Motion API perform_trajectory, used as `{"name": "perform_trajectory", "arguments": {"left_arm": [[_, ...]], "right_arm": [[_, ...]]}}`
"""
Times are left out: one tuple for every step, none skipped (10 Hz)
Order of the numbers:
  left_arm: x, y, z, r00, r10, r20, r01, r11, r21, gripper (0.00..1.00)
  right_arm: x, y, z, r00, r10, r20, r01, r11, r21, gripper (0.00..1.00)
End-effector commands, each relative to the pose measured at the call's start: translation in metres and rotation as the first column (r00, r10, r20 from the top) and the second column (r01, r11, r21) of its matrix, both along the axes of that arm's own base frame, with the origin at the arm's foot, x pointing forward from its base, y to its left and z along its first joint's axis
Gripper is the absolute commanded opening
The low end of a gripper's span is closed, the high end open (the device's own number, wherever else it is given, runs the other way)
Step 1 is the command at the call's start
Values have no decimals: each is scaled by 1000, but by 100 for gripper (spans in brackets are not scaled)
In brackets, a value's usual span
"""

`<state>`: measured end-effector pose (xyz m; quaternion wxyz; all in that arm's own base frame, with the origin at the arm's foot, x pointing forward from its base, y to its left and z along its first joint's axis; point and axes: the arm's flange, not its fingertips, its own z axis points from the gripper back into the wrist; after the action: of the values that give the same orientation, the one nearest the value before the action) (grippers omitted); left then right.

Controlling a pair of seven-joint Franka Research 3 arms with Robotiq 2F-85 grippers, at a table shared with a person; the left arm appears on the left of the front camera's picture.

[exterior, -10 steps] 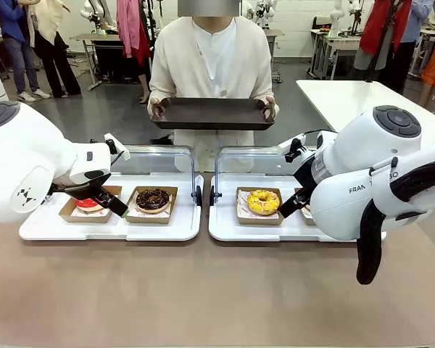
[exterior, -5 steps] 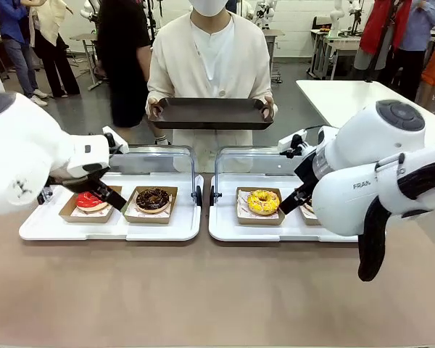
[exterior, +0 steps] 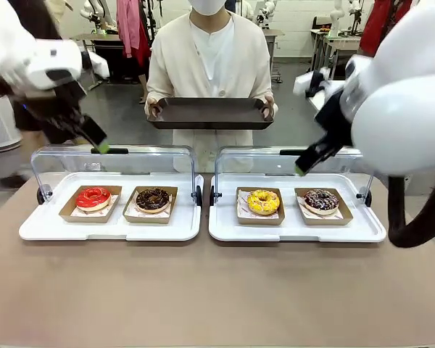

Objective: Provide the desired donut to the person.
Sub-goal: Pick up and lift the Paper togo box containing the Donut pointed at by the person.

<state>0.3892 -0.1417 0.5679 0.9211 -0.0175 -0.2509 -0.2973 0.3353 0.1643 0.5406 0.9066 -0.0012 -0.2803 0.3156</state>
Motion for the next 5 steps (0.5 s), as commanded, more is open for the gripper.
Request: {"name": "perform_trajectory", "arguments": {"left_arm": [[2, 4, 30, 1000, -5, 14, 5, 1000, 3, 100], [-4, 4, 35, 1000, 18, 24, -18, 1000, 9, 100], [-8, 0, 34, 997, 7, 72, -10, 999, 41, 100], [-4, 3, 41, 1000, 5, 22, -5, 1000, -4, 100], [-4, 3, 41, 1000, 5, 22, -5, 1000, -4, 100]], "right_arm": [[-14, 5, 37, 998, -50, 48, 51, 999, -20, 100], [-22, 6, 47, 998, -41, 54, 43, 999, -31, 100], [-12, 1, 30, 1000, -9, 23, 9, 1000, 6, 100], [-12, 1, 30, 1000, -9, 23, 9, 1000, 6, 100], [-12, 1, 30, 1000, -9, 23, 9, 1000, 6, 100]]}}
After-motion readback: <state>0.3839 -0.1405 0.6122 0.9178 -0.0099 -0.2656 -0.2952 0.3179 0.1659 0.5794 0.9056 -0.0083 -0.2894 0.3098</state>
